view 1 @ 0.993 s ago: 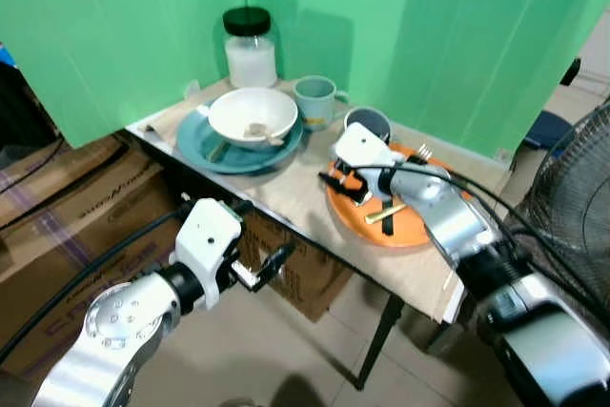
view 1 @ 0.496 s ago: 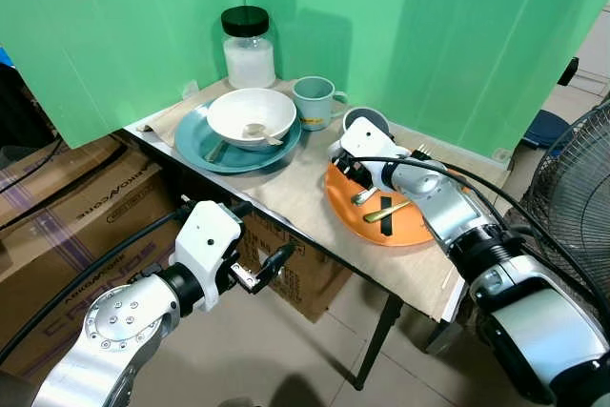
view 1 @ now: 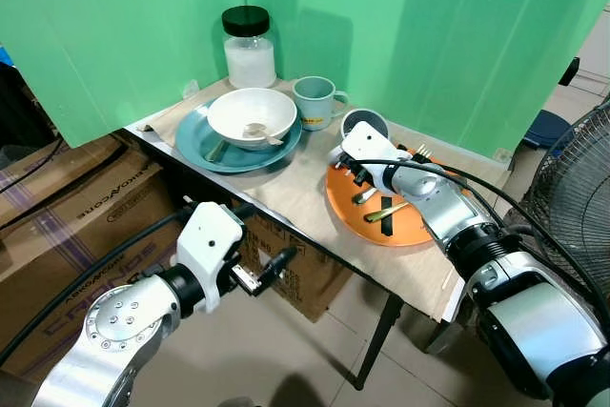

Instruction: Setting the table

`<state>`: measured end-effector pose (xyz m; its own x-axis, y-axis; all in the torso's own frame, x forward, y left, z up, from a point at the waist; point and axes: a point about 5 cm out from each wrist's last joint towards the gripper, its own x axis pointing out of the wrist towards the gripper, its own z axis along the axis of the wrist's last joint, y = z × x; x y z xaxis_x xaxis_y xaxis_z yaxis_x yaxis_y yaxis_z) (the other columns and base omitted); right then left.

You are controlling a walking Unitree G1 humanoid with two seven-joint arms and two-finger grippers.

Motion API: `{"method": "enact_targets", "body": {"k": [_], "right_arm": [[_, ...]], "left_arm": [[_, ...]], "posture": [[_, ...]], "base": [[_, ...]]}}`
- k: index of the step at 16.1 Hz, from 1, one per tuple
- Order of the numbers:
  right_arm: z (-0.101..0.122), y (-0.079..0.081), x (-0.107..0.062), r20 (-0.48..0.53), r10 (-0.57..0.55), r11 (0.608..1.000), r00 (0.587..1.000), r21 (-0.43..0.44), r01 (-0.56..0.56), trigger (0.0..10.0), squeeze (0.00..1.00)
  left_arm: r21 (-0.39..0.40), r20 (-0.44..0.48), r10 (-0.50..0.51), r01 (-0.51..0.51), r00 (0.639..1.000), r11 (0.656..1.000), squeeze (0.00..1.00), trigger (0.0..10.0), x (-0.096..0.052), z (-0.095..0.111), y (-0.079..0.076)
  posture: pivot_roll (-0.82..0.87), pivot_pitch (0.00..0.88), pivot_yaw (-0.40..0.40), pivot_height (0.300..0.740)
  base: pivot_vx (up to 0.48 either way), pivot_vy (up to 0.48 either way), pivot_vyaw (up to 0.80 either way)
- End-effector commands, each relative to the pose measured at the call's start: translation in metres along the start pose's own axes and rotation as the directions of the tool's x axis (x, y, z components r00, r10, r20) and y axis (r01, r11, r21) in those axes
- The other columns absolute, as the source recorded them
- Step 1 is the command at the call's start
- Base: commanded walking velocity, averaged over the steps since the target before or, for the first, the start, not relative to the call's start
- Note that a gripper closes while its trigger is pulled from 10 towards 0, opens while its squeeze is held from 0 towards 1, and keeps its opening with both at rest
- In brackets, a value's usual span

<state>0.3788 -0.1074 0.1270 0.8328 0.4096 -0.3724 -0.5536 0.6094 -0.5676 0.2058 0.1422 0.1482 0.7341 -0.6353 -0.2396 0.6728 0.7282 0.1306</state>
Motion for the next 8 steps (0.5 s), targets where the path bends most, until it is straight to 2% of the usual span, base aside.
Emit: {"method": "enact_targets", "body": {"k": [1, 8], "right_arm": [[0.0064, -0.006, 0.0009, 0.014, -0.02, 1.0, 1.0, -0.006, 0.02, 0.0, 0.0], [0.0105, -0.01, 0.001, 0.035, -0.034, 0.999, 0.999, -0.001, 0.034, 0.0, 0.0]], "left_arm": [[0.007, -0.01, -0.026, 0.026, 1.0, 1.0, 0.0, 10.0, -0.0008, 0.0, -0.0026], [0.011, -0.012, -0.031, 0.031, 0.999, 0.999, 0.0, 10.0, -0.0007, -0.0001, -0.001]], "posture": [[0.1, 0.0, 0.002, 0.74], [0.1, 0.0, 0.003, 0.74]], "base": [[0.0, 0.0, 0.0], [0.0, 0.0, 0.0]]}}
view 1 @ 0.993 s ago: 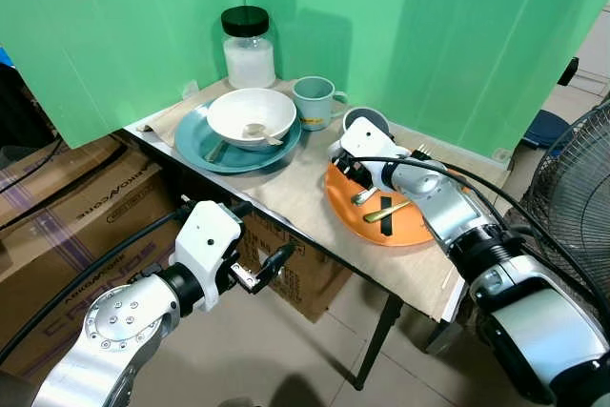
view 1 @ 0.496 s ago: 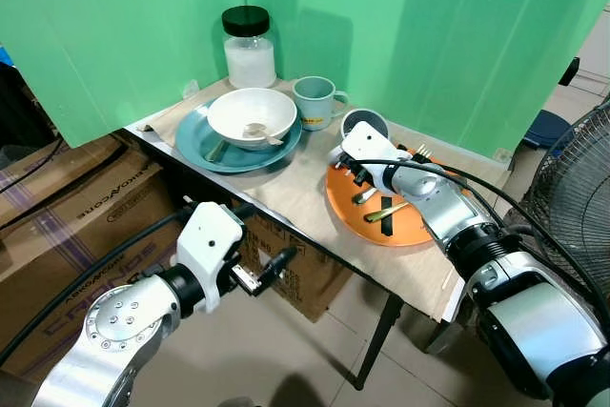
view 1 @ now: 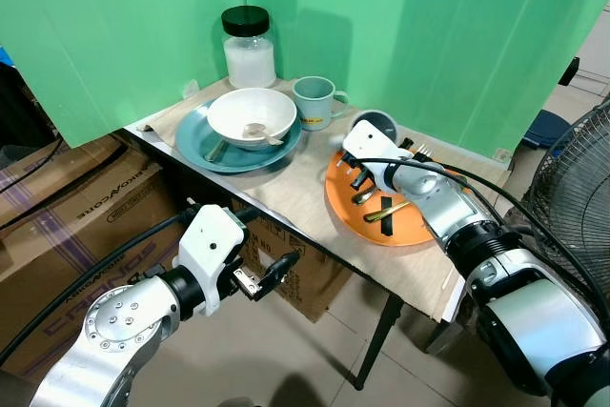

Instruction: Setting the table

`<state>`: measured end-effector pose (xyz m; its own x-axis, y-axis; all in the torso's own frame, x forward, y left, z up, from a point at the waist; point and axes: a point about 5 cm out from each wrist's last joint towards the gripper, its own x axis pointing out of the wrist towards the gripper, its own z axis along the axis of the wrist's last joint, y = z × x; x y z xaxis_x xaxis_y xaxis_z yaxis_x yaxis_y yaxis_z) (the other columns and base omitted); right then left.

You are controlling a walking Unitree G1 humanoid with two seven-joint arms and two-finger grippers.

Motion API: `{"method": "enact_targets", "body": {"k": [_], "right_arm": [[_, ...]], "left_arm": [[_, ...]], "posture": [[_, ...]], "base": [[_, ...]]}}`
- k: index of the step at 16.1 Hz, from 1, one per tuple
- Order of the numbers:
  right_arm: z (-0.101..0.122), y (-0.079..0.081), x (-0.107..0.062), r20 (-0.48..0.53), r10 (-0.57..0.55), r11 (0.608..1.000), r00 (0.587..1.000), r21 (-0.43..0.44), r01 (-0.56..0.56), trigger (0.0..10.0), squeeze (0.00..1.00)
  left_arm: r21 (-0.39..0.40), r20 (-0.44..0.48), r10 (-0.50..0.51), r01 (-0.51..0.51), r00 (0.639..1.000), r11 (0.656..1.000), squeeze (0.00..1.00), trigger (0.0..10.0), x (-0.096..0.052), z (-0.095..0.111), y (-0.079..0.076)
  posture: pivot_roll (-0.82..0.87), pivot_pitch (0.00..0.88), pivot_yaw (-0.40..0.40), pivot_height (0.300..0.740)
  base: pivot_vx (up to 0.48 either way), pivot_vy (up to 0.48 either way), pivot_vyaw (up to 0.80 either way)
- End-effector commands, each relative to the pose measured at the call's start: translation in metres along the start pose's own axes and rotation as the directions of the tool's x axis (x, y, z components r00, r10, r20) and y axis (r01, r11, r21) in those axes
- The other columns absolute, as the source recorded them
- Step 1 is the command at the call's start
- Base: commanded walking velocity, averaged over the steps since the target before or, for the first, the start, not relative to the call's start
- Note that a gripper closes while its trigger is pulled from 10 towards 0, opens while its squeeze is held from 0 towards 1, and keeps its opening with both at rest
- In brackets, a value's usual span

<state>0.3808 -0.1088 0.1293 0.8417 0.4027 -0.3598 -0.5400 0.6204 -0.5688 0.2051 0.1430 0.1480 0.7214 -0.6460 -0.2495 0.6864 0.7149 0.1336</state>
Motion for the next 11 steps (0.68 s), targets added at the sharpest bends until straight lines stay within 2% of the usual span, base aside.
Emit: {"method": "enact_targets", "body": {"k": [1, 3, 5, 6, 8, 9, 10, 11], "right_arm": [[0.016, -0.011, -0.002, 0.077, -0.032, 0.999, 0.997, 0.017, 0.031, 0.0, 0.0], [0.024, -0.017, -0.008, 0.139, -0.051, 0.998, 0.989, 0.048, 0.045, 0.0, 0.0], [0.031, -0.025, -0.024, 0.228, -0.082, 0.992, 0.97, 0.109, 0.059, 0.0, 0.0], [0.037, -0.032, -0.044, 0.303, -0.124, 0.978, 0.945, 0.201, 0.064, 0.0, 0.0], [0.038, -0.036, -0.059, 0.338, -0.162, 0.961, 0.927, 0.268, 0.07, 0.0, 0.0], [0.037, -0.04, -0.075, 0.357, -0.205, 0.947, 0.911, 0.307, 0.093, 0.0, 0.0], [0.033, -0.044, -0.106, 0.364, -0.302, 0.898, 0.881, 0.418, 0.135, 10.0, 0.0], [0.029, -0.035, -0.134, 0.373, -0.375, 0.848, 0.849, 0.508, 0.151, 10.0, 0.0]], "left_arm": [[0.005, -0.003, -0.013, 0.013, 1.0, 1.0, 0.0, 10.0, 0.0, 0.001, -0.001], [0.009, 0.002, -0.007, 0.007, 1.0, 1.0, 0.0, 10.0, -0.001, 0.001, -0.001], [0.011, 0.012, 0.007, -0.007, 1.0, 1.0, 0.0, 10.0, -0.001, 0.003, -0.001], [0.012, 0.019, 0.016, -0.016, 1.0, 1.0, 0.0, 10.0, -0.001, 0.003, -0.001], [0.014, 0.024, 0.023, -0.024, 0.999, 1.0, 0.0, 10.0, -0.002, 0.004, -0.001], [0.016, 0.039, 0.053, -0.053, 0.998, 0.998, 0.0, 10.0, -0.001, 0.006, 0.0], [0.014, 0.087, 0.162, -0.164, 0.983, 0.986, 0.0, 10.0, 0.001, 0.011, 0.007], [-0.01, 0.11, 0.298, -0.298, 0.948, 0.954, 0.0, 10.0, 0.002, 0.015, 0.015]], "posture": [[0.11, 0.0, 0.001, 0.74], [0.11, 0.0, -0.002, 0.74], [0.1, 0.0, -0.001, 0.74], [0.09, 0.0, 0.005, 0.74], [0.09, 0.0, 0.007, 0.74], [0.08, 0.0, 0.01, 0.74], [0.07, 0.0, 0.003, 0.74], [0.06, 0.0, 0.001, 0.74]], "base": [[0.0, 0.0, 0.0], [0.0, 0.0, 0.0], [0.0, 0.0, 0.0], [0.0, 0.0, 0.0], [0.0, 0.0, 0.0], [0.0, 0.0, 0.0], [0.0, 0.0, 0.0], [0.0, 0.0, 0.0]]}}
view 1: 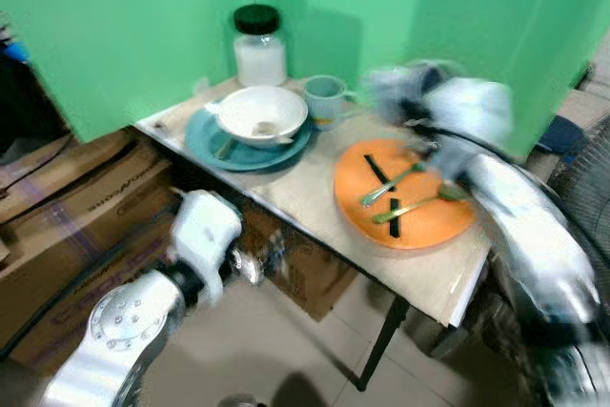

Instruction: Setting the table

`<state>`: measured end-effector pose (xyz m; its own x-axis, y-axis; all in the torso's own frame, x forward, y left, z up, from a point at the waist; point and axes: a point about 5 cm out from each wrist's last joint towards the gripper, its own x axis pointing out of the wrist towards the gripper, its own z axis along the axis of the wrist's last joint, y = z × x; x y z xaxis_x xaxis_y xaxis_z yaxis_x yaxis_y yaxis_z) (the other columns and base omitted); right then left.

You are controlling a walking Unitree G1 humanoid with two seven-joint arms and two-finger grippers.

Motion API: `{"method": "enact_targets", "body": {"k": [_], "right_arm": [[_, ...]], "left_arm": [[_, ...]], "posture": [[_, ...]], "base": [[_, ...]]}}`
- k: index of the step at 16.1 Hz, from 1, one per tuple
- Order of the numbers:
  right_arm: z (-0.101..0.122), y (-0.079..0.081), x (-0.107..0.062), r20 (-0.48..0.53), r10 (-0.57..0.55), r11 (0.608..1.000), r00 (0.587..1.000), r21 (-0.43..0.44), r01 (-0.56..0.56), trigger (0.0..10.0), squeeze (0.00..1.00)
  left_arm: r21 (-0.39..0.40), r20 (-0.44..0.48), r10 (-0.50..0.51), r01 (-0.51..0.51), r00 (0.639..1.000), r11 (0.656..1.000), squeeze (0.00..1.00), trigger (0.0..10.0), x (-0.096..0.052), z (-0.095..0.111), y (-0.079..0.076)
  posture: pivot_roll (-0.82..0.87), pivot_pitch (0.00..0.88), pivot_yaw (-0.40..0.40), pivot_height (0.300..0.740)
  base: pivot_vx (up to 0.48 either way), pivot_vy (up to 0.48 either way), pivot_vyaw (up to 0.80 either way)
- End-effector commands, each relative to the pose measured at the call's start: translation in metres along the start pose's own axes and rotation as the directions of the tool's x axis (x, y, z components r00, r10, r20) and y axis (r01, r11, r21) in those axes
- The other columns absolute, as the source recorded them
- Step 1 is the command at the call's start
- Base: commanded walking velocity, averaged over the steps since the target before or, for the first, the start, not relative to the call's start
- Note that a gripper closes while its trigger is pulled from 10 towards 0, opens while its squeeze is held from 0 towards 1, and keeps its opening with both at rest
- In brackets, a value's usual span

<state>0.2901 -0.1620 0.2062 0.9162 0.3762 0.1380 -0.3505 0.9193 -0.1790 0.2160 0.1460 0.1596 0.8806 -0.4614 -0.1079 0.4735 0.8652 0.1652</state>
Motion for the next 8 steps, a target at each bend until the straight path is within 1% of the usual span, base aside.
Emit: {"method": "enact_targets", "body": {"k": [1, 2, 4, 5, 7, 8], "right_arm": [[0.01, 0.0, -0.012, 0.032, -0.055, 0.998, 0.998, 0.045, 0.053, 10.0, 0.0], [0.007, 0.004, -0.021, 0.026, -0.092, 0.994, 0.995, 0.055, 0.09, 10.0, 0.0], [0.001, 0.014, -0.034, 0.001, -0.142, 0.987, 0.99, 0.071, 0.141, 10.0, 0.0], [-0.007, 0.025, -0.042, -0.033, -0.182, 0.98, 0.983, 0.068, 0.184, 10.0, 0.0], [-0.01, 0.03, -0.05, -0.079, -0.209, 0.974, 0.975, 0.071, 0.214, 10.0, 0.0], [-0.011, 0.032, -0.057, -0.12, -0.208, 0.975, 0.971, 0.058, 0.216, 10.0, 0.0]], "left_arm": [[0.007, 0.021, 0.084, -0.085, 0.996, 0.996, 0.0, 10.0, 0.0, 0.004, 0.005], [-0.001, 0.04, 0.13, -0.13, 0.991, 0.992, 0.0, 10.0, -0.002, 0.005, 0.006], [-0.015, 0.046, 0.199, -0.198, 0.979, 0.98, 0.0, 10.0, -0.004, 0.005, 0.005], [0.002, 0.009, 0.202, -0.202, 0.979, 0.979, 0.0, 10.0, -0.006, -0.003, -0.001], [0.016, -0.004, 0.191, -0.191, 0.982, 0.981, 0.0, 10.0, -0.007, -0.006, -0.006], [-0.005, -0.001, 0.175, -0.175, 0.985, 0.985, 0.0, 10.0, -0.006, -0.006, -0.009]], "posture": [[0.05, 0.0, 0.004, 0.74], [0.04, 0.0, 0.002, 0.74], [0.03, 0.0, -0.003, 0.74], [0.04, 0.0, -0.008, 0.74], [0.04, 0.0, -0.007, 0.74], [0.04, 0.0, -0.005, 0.74]], "base": [[0.0, 0.0, 0.0], [0.0, 0.0, -0.4], [0.0, 0.0, -0.8], [0.0, 0.0, -0.8], [0.0, 0.0, -0.8], [0.0, 0.0, -0.8]]}}
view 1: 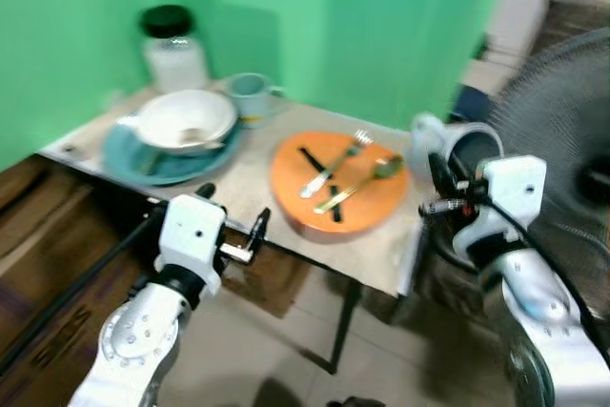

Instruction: Setting the table

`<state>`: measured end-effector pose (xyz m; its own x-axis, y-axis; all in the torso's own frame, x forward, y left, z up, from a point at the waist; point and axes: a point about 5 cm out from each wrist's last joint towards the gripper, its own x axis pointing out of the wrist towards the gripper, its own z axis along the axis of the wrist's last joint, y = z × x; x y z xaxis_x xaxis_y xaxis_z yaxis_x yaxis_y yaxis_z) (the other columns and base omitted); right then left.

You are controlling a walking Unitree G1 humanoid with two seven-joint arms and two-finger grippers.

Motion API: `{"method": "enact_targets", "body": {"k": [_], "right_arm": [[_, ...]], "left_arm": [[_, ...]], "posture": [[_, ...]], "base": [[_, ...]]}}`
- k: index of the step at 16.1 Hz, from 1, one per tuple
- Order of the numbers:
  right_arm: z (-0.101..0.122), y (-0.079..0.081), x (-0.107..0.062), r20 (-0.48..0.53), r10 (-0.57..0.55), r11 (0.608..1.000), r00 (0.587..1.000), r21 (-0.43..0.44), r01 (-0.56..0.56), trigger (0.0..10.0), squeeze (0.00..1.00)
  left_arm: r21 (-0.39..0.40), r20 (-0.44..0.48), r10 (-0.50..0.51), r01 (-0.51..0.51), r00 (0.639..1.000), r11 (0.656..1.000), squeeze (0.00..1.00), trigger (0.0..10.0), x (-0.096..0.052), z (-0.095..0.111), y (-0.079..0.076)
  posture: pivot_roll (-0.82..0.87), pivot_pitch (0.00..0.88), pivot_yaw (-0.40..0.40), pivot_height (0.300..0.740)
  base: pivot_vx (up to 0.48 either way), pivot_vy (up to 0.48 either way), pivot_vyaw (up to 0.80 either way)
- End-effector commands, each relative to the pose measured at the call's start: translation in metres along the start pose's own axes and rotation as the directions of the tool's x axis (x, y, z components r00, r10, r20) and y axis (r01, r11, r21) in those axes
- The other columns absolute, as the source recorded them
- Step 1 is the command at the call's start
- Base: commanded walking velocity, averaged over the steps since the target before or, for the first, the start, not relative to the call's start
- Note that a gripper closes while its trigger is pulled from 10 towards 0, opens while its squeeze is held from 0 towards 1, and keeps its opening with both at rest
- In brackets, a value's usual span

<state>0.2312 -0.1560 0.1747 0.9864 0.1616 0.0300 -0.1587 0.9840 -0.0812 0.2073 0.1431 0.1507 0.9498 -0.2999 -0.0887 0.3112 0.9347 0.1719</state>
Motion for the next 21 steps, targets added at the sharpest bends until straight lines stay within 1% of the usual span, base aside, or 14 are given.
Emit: {"method": "enact_targets", "body": {"k": [1, 3, 4, 5, 6, 7, 9, 11, 13, 15, 17, 18, 19, 21], "right_arm": [[0.006, 0.0, -0.004, 0.009, -0.008, 1.0, 1.0, -0.004, 0.008, 10.0, 0.0], [0.0, -0.001, 0.003, -0.035, -0.039, 0.999, 0.999, 0.003, 0.039, 10.0, 0.0], [-0.003, 0.001, 0.005, -0.054, -0.052, 0.999, 0.997, 0.002, 0.052, 10.0, 0.0], [-0.005, 0.003, 0.007, -0.071, -0.066, 0.998, 0.995, -0.002, 0.066, 10.0, 0.0], [-0.005, 0.003, 0.007, -0.071, -0.066, 0.998, 0.995, -0.002, 0.066, 10.0, 0.0], [-0.01, 0.004, 0.007, -0.101, -0.073, 0.997, 0.992, -0.02, 0.071, 10.0, 0.0], [-0.011, 0.005, 0.007, -0.123, -0.074, 0.997, 0.99, -0.021, 0.072, 10.0, 0.0], [-0.011, 0.003, 0.005, -0.131, -0.073, 0.997, 0.989, -0.025, 0.071, 10.0, 0.0], [-0.012, 0.007, 0.003, -0.13, -0.051, 0.998, 0.99, -0.051, 0.045, 10.0, 0.0], [-0.013, 0.005, 0.004, -0.136, -0.054, 0.997, 0.989, -0.054, 0.047, 10.0, 0.0], [-0.013, 0.003, 0.006, -0.14, -0.063, 0.997, 0.988, -0.057, 0.056, 10.0, 0.0], [-0.01, 0.008, 0.01, -0.135, -0.038, 0.999, 0.99, -0.033, 0.034, 10.0, 0.0], [-0.01, 0.01, 0.011, -0.135, -0.023, 0.999, 0.991, -0.038, 0.018, 10.0, 0.0], [-0.007, 0.014, 0.015, -0.125, 0.0, 1.0, 0.992, -0.029, -0.003, 10.0, 0.0]], "left_arm": [[0.001, 0.01, -0.007, 0.007, 1.0, 1.0, 0.0, 10.0, -0.001, 0.001, -0.003], [-0.012, 0.016, 0.002, -0.002, 1.0, 1.0, 0.0, 10.0, -0.003, 0.001, -0.004], [-0.014, 0.022, 0.025, -0.025, 0.999, 1.0, 0.0, 10.0, -0.003, 0.003, -0.002], [0.001, 0.028, 0.046, -0.046, 0.999, 0.999, 0.0, 10.0, -0.002, 0.005, 0.003], [0.001, 0.028, 0.046, -0.046, 0.999, 0.999, 0.0, 10.0, -0.002, 0.005, 0.003], [0.039, 0.021, 0.07, -0.071, 0.997, 0.997, 0.0, 10.0, 0.0, 0.003, 0.007], [0.027, 0.017, 0.067, -0.067, 0.998, 0.997, 0.0, 10.0, 0.0, 0.003, 0.009], [0.026, 0.02, 0.031, -0.032, 0.999, 0.999, 0.0, 10.0, 0.004, 0.004, 0.006], [0.037, 0.013, 0.045, -0.046, 0.999, 0.998, 0.0, 10.0, 0.006, 0.003, 0.008], [0.01, 0.021, 0.061, -0.061, 0.998, 0.998, 0.0, 10.0, 0.009, 0.003, 0.011], [0.006, 0.015, 0.075, -0.075, 0.997, 0.997, 0.0, 10.0, 0.01, 0.002, 0.011], [-0.024, 0.013, 0.094, -0.093, 0.996, 0.995, 0.0, 10.0, 0.009, 0.002, 0.012], [-0.018, 0.008, 0.097, -0.097, 0.995, 0.995, 0.0, 10.0, 0.009, 0.001, 0.012], [-0.036, 0.039, 0.109, -0.108, 0.993, 0.994, 0.0, 10.0, 0.012, 0.006, 0.014]], "posture": [[0.04, 0.0, -0.012, 0.74], [0.04, 0.0, -0.019, 0.74], [0.05, 0.0, -0.025, 0.74], [0.05, 0.0, -0.023, 0.74], [0.05, 0.0, -0.023, 0.74], [0.06, 0.0, -0.038, 0.74], [0.03, 0.0, 0.001, 0.74], [0.03, 0.0, 0.005, 0.74], [0.03, 0.0, 0.014, 0.74], [0.02, 0.0, 0.015, 0.74], [0.02, 0.0, 0.009, 0.74], [0.03, 0.0, -0.002, 0.74], [0.04, 0.0, -0.007, 0.74], [0.03, 0.0, -0.015, 0.74]], "base": [[0.0, 0.0, -0.8], [0.0, 0.0, -0.8], [0.0, 0.0, -0.8], [0.0, 0.0, -0.8], [0.0, 0.0, -0.8], [0.0, 0.0, -0.8], [0.0, 0.0, -0.8], [0.0, 0.0, -0.8], [0.0, 0.0, -0.8], [0.0, 0.0, -0.8], [0.0, 0.0, -0.8], [0.0, 0.0, -0.8], [0.0, 0.0, -0.8], [0.0, 0.0, -0.8]]}}
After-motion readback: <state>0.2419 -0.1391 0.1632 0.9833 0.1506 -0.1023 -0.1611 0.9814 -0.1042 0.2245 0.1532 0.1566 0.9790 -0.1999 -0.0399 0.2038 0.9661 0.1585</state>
